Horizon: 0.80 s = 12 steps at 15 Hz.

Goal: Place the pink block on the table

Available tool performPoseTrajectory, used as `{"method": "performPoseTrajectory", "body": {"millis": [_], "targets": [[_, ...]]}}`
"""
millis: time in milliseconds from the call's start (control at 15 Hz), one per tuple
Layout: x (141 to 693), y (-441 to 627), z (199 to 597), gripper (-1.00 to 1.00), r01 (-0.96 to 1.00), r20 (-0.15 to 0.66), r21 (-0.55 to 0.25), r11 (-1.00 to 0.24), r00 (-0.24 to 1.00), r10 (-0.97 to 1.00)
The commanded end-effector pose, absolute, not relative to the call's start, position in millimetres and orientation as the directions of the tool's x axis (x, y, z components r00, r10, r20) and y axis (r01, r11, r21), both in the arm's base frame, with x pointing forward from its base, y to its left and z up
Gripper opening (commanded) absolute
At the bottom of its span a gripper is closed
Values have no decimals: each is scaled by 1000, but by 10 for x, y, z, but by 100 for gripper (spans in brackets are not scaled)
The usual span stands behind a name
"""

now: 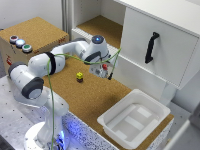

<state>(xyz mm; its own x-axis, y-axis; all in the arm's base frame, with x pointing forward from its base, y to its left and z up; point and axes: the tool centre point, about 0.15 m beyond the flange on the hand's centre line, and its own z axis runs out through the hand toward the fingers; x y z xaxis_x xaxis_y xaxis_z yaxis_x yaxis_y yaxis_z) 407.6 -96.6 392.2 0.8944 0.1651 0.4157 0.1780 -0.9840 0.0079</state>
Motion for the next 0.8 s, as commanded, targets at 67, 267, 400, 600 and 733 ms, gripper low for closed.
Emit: {"method": "performPoseTrajectory", "body": {"millis": [67,267,400,600,733], "targets": [[4049,-1340,3379,-100,102,489,33,-994,866,106],[4020,-1427,3198,-100,40,512,-25,-999,858,22],[3982,-1401,3048,-100,39,529,-29,-999,848,18],[3952,-1366,2794,-100,5,520,-54,-999,854,-24],[3935,-1302,2665,-100,30,514,-90,-995,858,-21]]}}
